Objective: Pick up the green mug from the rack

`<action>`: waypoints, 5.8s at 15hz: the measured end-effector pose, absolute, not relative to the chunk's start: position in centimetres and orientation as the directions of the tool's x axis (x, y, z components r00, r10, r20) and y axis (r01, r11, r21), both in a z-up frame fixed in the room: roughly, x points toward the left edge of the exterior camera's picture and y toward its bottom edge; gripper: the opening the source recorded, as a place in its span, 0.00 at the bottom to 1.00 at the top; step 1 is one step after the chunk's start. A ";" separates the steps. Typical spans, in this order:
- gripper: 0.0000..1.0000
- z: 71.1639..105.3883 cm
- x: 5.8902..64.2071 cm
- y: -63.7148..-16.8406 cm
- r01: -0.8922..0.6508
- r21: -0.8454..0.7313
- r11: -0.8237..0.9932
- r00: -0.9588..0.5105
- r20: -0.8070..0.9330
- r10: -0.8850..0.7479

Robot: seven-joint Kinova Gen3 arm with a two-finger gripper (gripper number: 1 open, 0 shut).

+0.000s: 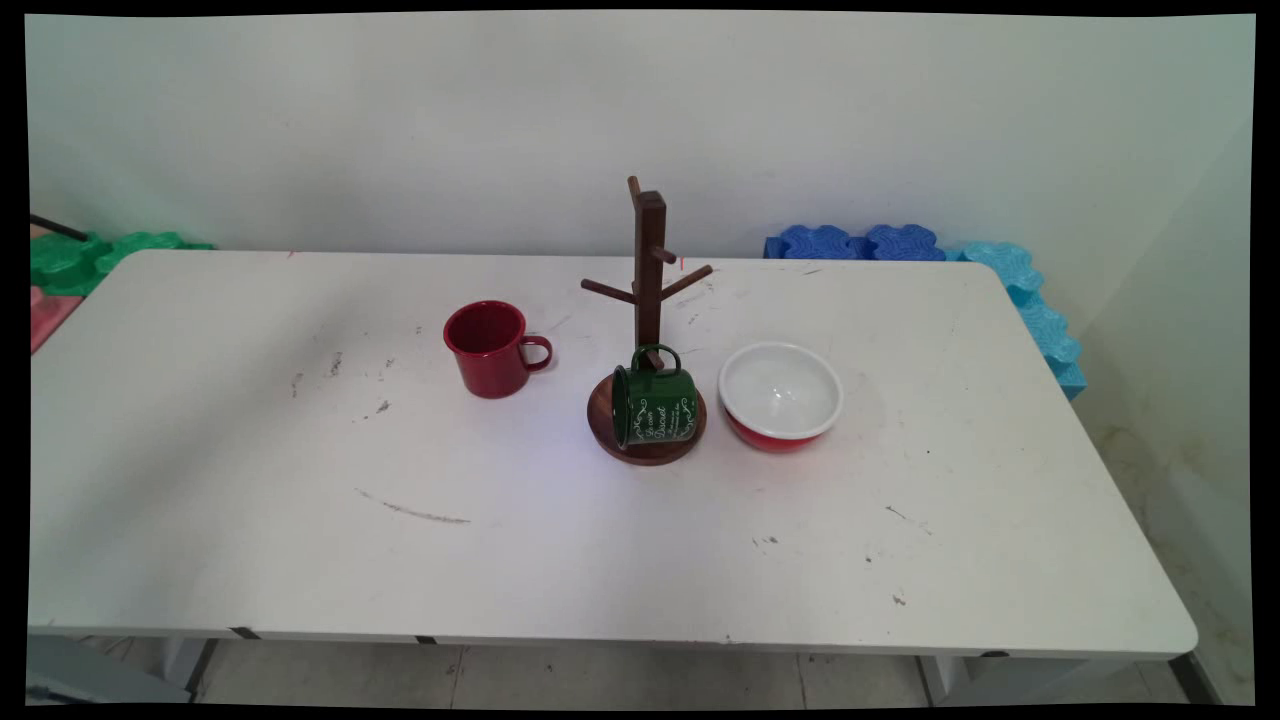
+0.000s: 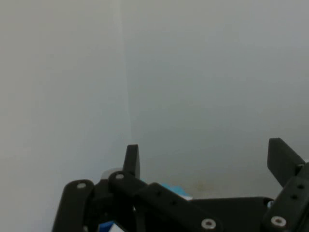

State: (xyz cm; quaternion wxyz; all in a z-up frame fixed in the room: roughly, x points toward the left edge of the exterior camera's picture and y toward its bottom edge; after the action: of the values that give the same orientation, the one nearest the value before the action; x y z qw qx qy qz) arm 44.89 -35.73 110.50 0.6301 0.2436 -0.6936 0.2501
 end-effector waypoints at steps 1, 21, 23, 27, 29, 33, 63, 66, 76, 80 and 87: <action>1.00 110.3 44.6 -35.4 -0.647 -0.040 0.761 -0.101 0.994 -0.034; 1.00 103.9 44.0 -29.3 -0.605 0.018 0.796 -0.291 0.925 -0.243; 1.00 102.9 44.3 -28.7 -0.609 0.027 0.792 -0.306 0.914 -0.266; 1.00 101.4 44.7 -27.8 -0.618 0.039 0.785 -0.326 0.896 -0.302; 1.00 100.5 45.0 -27.4 -0.626 0.049 0.778 -0.335 0.885 -0.325; 1.00 98.5 45.3 -26.9 -0.649 0.073 0.758 -0.341 0.862 -0.375; 1.00 84.2 39.7 -29.4 -0.729 0.247 0.638 -0.257 0.765 -0.590; 1.00 83.4 38.9 -30.0 -0.727 0.258 0.636 -0.249 0.764 -0.595; 1.00 81.2 37.0 -31.7 -0.727 0.287 0.624 -0.227 0.757 -0.613; 1.00 80.6 36.5 -32.0 -0.726 0.293 0.622 -0.223 0.755 -0.617; 0.00 80.0 36.0 -32.4 -0.724 0.297 0.623 -0.218 0.758 -0.615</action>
State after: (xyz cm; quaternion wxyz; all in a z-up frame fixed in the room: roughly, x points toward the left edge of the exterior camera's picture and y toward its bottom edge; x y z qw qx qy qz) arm 36.04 -32.35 80.00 0.4538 0.4300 -0.7782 0.0602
